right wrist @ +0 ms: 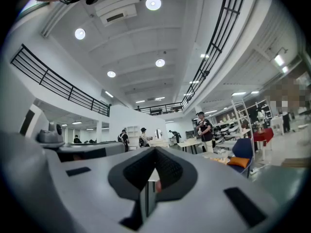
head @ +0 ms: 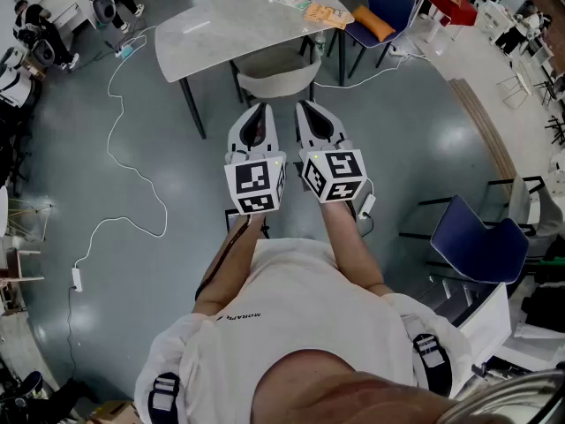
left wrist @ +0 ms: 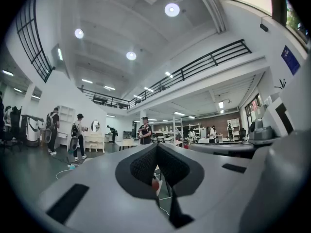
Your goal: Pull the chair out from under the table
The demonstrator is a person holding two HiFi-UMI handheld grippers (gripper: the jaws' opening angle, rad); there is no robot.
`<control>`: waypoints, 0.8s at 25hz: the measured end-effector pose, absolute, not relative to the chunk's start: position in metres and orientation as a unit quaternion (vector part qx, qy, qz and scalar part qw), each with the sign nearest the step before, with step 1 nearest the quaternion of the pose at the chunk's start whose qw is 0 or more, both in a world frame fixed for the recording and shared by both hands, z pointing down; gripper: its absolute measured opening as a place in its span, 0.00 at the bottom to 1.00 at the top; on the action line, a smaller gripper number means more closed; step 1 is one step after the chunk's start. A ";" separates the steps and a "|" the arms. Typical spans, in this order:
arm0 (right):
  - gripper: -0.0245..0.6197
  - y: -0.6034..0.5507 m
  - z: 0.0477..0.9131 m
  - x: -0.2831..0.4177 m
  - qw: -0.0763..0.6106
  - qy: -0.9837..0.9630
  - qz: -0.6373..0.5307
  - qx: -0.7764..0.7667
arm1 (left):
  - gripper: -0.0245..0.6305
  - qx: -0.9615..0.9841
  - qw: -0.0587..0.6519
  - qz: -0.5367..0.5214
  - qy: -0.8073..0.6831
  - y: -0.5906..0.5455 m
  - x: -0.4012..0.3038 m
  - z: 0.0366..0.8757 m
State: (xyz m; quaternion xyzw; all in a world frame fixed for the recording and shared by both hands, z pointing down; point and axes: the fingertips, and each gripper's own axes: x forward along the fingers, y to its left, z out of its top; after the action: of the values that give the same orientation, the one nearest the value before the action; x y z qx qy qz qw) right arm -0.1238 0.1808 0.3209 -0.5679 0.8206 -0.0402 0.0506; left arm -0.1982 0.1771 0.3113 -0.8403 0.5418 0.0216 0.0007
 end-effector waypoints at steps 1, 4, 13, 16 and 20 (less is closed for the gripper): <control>0.06 0.181 0.323 -0.124 0.050 0.820 -0.040 -0.568 | 0.04 -0.840 0.000 0.021 0.542 0.177 -0.198 0.314; 0.06 0.180 0.326 -0.124 0.048 0.820 -0.039 -0.568 | 0.04 -0.840 -0.001 0.019 0.542 0.177 -0.198 0.317; 0.06 0.181 0.327 -0.112 0.042 0.824 -0.033 -0.564 | 0.04 -0.838 0.000 0.015 0.546 0.178 -0.183 0.318; 0.06 0.182 0.327 -0.103 0.042 0.827 -0.033 -0.560 | 0.04 -0.835 0.002 0.015 0.550 0.180 -0.175 0.318; 0.06 0.186 0.329 -0.084 0.045 0.832 -0.037 -0.552 | 0.04 -0.829 0.001 0.017 0.558 0.183 -0.158 0.320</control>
State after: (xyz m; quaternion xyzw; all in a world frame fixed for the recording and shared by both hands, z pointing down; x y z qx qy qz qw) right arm -0.0842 0.1858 0.3292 -0.5516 0.8320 -0.0375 0.0446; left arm -0.1580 0.1828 0.3204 -0.8295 0.5583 0.0165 0.0008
